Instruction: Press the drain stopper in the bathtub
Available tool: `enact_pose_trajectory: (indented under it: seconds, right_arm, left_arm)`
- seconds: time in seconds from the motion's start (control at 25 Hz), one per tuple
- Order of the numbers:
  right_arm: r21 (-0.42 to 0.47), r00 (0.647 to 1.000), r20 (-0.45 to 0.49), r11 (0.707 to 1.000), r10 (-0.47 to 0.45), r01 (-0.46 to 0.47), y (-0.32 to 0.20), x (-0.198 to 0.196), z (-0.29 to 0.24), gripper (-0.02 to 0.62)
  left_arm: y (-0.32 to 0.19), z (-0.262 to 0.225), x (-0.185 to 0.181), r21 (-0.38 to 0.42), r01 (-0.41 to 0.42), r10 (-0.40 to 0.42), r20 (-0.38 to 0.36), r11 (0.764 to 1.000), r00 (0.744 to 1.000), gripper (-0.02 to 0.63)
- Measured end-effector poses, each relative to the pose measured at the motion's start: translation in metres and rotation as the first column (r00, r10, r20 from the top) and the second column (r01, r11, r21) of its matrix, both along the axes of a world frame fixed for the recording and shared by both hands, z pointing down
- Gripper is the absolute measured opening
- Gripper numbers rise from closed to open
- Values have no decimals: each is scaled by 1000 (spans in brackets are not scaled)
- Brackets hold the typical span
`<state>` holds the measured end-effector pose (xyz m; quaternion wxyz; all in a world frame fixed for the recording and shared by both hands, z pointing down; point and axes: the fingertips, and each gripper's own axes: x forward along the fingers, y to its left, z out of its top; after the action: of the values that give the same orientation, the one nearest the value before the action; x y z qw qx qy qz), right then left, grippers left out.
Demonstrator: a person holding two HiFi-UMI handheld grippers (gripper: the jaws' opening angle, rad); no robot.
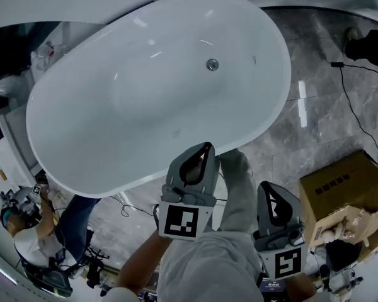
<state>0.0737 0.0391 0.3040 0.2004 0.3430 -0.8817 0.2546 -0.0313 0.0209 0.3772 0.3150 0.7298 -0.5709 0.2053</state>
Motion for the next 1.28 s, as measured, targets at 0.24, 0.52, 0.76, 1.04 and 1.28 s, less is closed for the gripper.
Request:
enact_pose_trajectory:
  seconds: [0.24, 0.52, 0.76, 1.04, 1.28]
  right_arm:
    - [68, 997, -11, 995, -78, 79, -32, -31, 69, 3]
    - [69, 998, -49, 997, -43, 46, -55, -31, 139, 3]
    - [81, 998, -54, 997, 24, -19, -74, -33, 181, 3]
    - [105, 996, -30, 991, 84, -80, -92, -45, 217, 3]
    - [90, 992, -16, 988, 124, -123, -101, -51, 249, 3]
  left_arm:
    - [-24, 89, -14, -42, 49, -52, -54, 998, 997, 5]
    - [-35, 168, -23, -48, 17, -19, -49, 999, 999, 5]
    - [-33, 217, -29, -87, 1, -6, -56, 996, 998, 5]
    - [-53, 272, -34, -124, 51, -63, -90, 991, 994, 5]
    - [-77, 322, -23, -100, -50, 46, -44, 994, 998, 5]
